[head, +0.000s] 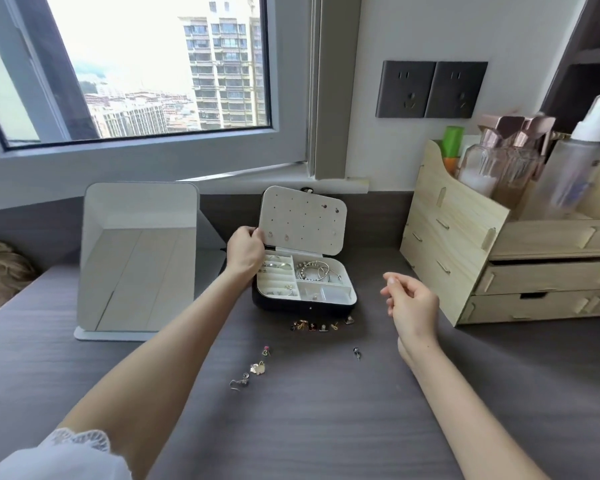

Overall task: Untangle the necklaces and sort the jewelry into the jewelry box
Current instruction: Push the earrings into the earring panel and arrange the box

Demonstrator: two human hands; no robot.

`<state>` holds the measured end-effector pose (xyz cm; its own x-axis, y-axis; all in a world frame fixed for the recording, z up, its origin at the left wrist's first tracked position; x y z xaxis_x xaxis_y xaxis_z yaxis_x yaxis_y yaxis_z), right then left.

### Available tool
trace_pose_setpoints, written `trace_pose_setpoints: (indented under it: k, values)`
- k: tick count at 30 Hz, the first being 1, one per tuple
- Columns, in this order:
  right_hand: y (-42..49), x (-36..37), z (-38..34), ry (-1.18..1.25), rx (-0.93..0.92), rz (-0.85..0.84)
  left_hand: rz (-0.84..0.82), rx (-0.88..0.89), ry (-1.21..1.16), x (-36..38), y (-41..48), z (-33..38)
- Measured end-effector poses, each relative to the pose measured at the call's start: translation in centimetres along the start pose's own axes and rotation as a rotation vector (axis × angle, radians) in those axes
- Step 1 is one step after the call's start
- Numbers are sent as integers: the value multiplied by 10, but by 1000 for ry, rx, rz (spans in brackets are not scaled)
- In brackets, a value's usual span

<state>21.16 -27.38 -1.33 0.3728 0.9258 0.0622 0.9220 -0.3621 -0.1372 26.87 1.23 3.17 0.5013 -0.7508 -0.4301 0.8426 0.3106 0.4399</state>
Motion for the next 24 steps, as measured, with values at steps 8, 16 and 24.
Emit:
trace_pose_setpoints:
  k: [8, 16, 24]
  values:
    - [-45, -30, -20, 53, -16, -61, -3, 54, -94, -53, -74, 50]
    - [-115, -73, -19, 70, 52, -212, -40, -75, -199, -73, -233, 54]
    - [-168, -70, -20, -56, 44, -411, -47, -212, -290, -77, -285, 40]
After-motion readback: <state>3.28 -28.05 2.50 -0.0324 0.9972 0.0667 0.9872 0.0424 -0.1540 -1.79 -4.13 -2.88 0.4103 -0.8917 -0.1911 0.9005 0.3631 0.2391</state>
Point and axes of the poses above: each hand's wrist, its own y-axis towards the middle knuckle, its own x-axis out of the palm, z = x × y, the point moved 5 cm from there along y, towards the middle knuckle, and after that the axes turned 15 degrees about x, right-handed, at the moved point
